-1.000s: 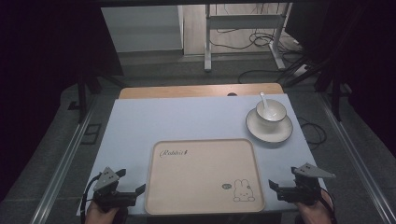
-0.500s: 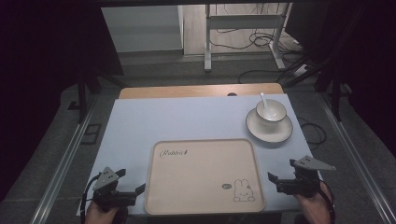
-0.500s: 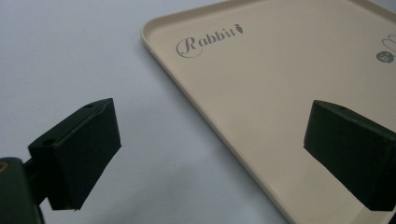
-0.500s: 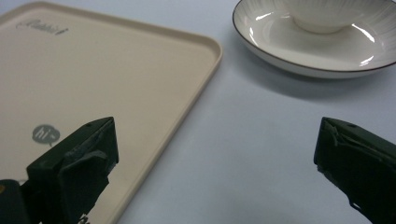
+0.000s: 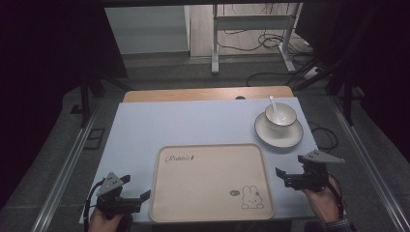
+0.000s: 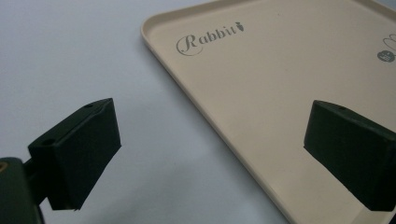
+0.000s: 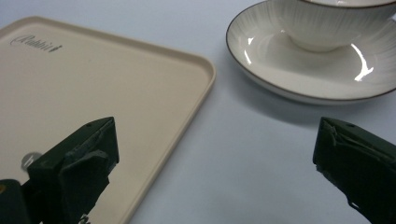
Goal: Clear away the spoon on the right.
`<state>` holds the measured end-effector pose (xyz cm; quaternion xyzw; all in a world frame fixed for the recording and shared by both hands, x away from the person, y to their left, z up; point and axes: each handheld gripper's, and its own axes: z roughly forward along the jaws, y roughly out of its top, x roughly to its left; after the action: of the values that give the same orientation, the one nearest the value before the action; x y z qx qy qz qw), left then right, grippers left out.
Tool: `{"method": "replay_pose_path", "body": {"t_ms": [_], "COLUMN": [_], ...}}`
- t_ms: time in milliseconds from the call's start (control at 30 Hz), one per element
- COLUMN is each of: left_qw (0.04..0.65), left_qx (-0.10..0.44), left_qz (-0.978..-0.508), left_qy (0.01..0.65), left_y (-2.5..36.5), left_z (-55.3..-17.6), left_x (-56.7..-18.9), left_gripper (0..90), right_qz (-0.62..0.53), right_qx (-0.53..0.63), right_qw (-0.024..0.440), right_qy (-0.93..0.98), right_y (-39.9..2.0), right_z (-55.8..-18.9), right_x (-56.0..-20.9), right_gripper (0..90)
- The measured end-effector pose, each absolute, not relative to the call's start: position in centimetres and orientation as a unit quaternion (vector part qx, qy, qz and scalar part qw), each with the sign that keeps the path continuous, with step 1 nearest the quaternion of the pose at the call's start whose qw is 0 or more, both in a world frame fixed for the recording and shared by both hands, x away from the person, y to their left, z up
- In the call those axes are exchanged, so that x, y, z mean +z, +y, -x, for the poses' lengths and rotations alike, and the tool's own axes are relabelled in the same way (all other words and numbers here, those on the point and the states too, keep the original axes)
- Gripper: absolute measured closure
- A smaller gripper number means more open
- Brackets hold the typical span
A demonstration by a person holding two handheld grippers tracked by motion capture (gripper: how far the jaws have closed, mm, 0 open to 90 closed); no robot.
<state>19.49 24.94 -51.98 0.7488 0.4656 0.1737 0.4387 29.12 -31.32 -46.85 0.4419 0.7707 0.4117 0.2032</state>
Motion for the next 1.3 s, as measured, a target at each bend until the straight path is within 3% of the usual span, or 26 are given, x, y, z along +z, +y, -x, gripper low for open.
{"method": "replay_pose_path", "body": {"t_ms": [1300], "left_qw": [0.439], "left_qx": [0.176], "left_qz": [-0.749], "left_qy": [0.464], "left_y": [24.9], "left_z": [-19.4], "left_x": [-52.0], "left_gripper": [3.4], "right_qz": [-0.464], "right_qx": [0.388], "right_qw": [0.226], "right_qy": [0.764], "right_y": [-29.1], "right_z": [-40.8], "right_x": [-44.7], "right_gripper": [0.3]}}
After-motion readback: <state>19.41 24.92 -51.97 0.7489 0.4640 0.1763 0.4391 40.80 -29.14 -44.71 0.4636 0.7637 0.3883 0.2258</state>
